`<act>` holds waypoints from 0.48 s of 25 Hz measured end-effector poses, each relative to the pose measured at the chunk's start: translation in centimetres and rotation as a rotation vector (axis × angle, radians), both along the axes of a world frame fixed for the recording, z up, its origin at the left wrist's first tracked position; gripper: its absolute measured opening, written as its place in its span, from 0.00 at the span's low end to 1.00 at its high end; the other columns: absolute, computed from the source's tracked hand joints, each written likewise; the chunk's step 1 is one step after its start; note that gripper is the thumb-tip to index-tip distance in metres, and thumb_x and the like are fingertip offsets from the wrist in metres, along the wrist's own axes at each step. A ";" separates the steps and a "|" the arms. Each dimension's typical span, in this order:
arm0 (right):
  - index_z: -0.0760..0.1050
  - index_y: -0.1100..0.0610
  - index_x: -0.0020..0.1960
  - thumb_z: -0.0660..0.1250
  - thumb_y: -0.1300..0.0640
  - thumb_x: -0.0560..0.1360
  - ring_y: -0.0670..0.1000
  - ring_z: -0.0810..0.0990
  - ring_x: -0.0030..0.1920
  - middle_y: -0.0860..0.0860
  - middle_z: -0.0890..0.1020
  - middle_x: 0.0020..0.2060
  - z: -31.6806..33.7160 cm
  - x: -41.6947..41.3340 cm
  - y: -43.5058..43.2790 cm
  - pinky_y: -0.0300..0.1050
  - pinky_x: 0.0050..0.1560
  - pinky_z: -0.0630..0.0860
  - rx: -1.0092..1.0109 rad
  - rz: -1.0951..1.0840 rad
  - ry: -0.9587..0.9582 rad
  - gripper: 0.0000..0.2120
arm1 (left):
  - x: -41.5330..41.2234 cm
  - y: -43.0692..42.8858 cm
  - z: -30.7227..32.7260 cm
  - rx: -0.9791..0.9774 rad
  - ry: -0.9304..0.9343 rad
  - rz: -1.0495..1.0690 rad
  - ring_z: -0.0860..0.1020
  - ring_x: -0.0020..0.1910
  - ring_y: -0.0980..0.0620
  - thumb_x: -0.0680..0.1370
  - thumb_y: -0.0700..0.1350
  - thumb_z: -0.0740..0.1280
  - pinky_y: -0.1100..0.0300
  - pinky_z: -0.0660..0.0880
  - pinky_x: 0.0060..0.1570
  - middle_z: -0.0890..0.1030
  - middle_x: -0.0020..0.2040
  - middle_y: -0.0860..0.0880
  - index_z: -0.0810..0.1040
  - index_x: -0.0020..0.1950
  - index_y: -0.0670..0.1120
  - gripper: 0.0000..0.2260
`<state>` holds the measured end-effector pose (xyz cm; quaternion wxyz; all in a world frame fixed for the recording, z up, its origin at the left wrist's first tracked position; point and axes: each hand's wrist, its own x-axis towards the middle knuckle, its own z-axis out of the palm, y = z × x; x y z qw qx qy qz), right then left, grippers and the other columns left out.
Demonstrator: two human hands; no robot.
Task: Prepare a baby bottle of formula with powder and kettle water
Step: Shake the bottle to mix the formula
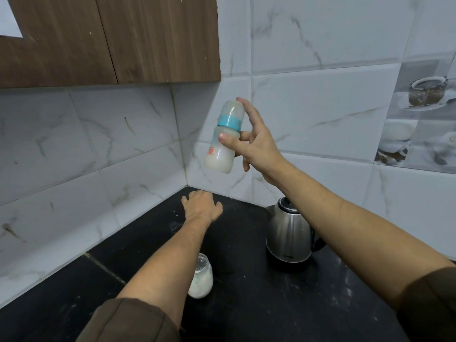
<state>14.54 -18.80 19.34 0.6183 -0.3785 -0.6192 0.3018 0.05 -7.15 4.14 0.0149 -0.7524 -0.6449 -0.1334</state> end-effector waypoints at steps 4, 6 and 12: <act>0.54 0.39 0.82 0.74 0.49 0.80 0.56 0.89 0.45 0.48 0.83 0.55 1.2 0.8 1.1 0.41 0.25 0.71 -0.032 -0.201 0.527 0.39 | -0.2 0.1 0.2 0.009 0.008 0.004 0.75 0.67 0.43 0.80 0.57 0.63 0.42 0.67 0.71 0.81 0.64 0.45 0.82 0.64 0.46 0.20; 0.53 0.40 0.82 0.73 0.48 0.81 0.57 0.90 0.45 0.45 0.81 0.53 1.4 1.4 1.1 0.40 0.24 0.69 -0.060 -0.199 0.532 0.39 | -0.5 0.2 0.2 0.010 0.008 0.015 0.75 0.67 0.43 0.80 0.57 0.63 0.43 0.67 0.70 0.81 0.64 0.45 0.82 0.64 0.46 0.20; 0.57 0.39 0.81 0.75 0.48 0.79 0.55 0.89 0.42 0.53 0.84 0.57 -0.2 0.8 1.7 0.39 0.22 0.66 -0.039 -0.149 0.433 0.38 | 0.5 0.6 0.6 0.017 -0.004 0.001 0.76 0.64 0.43 0.80 0.56 0.64 0.41 0.67 0.71 0.82 0.60 0.45 0.83 0.60 0.46 0.18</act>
